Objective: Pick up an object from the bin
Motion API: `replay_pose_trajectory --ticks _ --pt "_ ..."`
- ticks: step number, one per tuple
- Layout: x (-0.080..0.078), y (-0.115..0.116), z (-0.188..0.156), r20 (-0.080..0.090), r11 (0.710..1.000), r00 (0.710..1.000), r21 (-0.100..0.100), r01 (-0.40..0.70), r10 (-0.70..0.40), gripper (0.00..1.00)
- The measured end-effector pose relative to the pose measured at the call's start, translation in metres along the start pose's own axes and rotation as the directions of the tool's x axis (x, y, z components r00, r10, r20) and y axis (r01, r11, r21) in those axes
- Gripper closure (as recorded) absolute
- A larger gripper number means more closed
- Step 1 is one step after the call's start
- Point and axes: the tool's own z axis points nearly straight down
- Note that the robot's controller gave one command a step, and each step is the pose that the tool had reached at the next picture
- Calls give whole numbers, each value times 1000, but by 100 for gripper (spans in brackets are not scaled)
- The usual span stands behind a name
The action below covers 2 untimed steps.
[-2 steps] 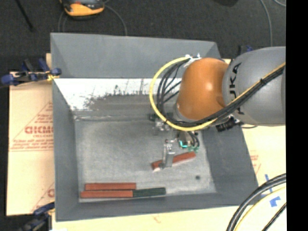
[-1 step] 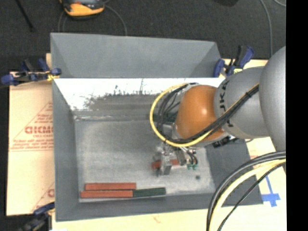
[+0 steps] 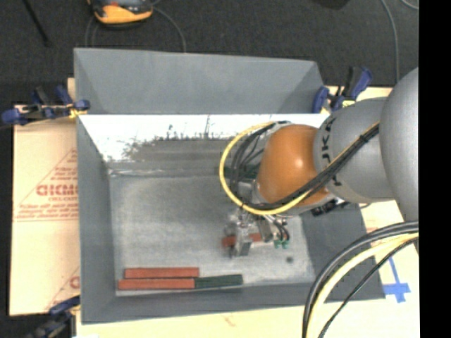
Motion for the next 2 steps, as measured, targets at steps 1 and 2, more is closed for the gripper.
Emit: replay_pose_trajectory --ticks 1,2 --pt "-12 -1 0 -1 1000 1000 1 16 -16 100" --pt "-15 30 -153 4 996 996 -2 -90 90 100"
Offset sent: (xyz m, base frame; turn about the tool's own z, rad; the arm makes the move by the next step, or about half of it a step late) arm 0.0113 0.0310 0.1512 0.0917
